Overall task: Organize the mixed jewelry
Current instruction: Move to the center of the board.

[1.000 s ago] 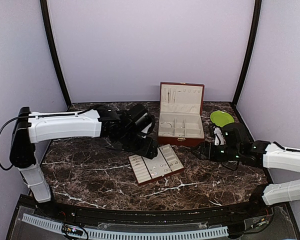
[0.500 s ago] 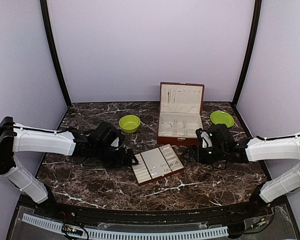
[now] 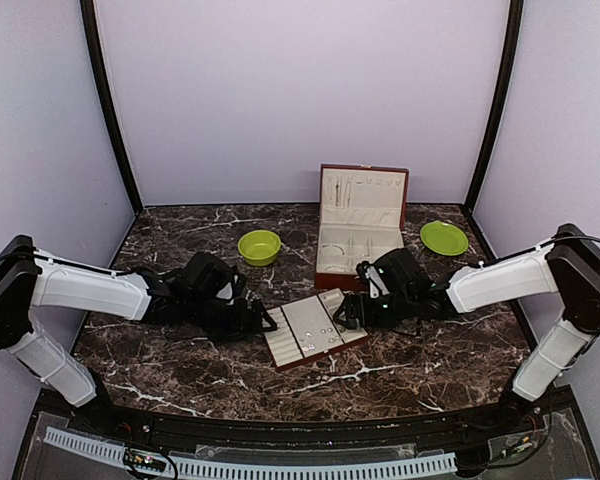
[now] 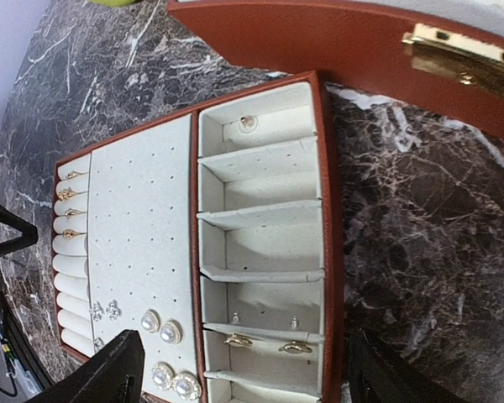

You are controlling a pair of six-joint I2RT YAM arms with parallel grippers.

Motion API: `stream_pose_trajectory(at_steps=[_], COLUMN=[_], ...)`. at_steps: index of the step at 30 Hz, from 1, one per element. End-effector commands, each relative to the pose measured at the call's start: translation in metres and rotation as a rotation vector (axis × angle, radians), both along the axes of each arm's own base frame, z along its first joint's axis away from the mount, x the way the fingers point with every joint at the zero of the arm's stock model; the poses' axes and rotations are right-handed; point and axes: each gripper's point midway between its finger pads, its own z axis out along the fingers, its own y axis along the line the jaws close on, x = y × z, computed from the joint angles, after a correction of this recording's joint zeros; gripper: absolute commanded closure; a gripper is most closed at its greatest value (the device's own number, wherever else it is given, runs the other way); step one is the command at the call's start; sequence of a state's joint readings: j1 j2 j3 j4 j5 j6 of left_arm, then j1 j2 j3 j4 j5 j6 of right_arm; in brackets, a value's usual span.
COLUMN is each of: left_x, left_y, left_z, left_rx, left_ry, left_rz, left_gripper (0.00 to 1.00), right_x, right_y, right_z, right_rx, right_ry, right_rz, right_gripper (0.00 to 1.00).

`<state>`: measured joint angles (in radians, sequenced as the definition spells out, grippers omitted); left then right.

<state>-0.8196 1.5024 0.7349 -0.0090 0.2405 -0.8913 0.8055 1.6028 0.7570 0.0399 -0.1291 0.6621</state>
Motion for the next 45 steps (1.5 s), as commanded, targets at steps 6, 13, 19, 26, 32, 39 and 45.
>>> stream_pose_trajectory(at_steps=[6, 13, 19, 26, 32, 39, 45], left_x=[0.01, 0.025, 0.027, 0.025, 0.029, 0.055, 0.084], left_y=[0.005, 0.039, 0.084, 0.112, 0.112, 0.121, 0.151], left_z=[-0.015, -0.004, 0.011, 0.032, 0.045, 0.082, 0.104], left_rx=[-0.025, 0.069, 0.172, 0.187, 0.159, 0.151, 0.212], left_ry=[-0.014, -0.087, -0.135, -0.187, -0.209, -0.297, -0.388], left_rz=[0.055, 0.149, 0.208, 0.259, 0.212, 0.167, 0.165], left_gripper=[0.13, 0.12, 0.1, 0.08, 0.07, 0.06, 0.06], right_x=[-0.011, -0.02, -0.023, -0.028, -0.023, -0.014, -0.005], right_y=[0.032, 0.061, 0.104, 0.168, 0.195, 0.163, 0.092], right_z=[-0.006, -0.001, 0.001, 0.006, 0.023, 0.072, 0.113], right_rx=[0.004, 0.03, 0.051, 0.088, 0.095, 0.033, -0.049], right_ry=[-0.012, -0.016, -0.024, -0.039, -0.081, -0.187, -0.261], right_rz=[0.072, 0.12, 0.19, 0.297, 0.334, 0.263, 0.117], right_gripper=[0.17, 0.18, 0.18, 0.18, 0.19, 0.16, 0.14])
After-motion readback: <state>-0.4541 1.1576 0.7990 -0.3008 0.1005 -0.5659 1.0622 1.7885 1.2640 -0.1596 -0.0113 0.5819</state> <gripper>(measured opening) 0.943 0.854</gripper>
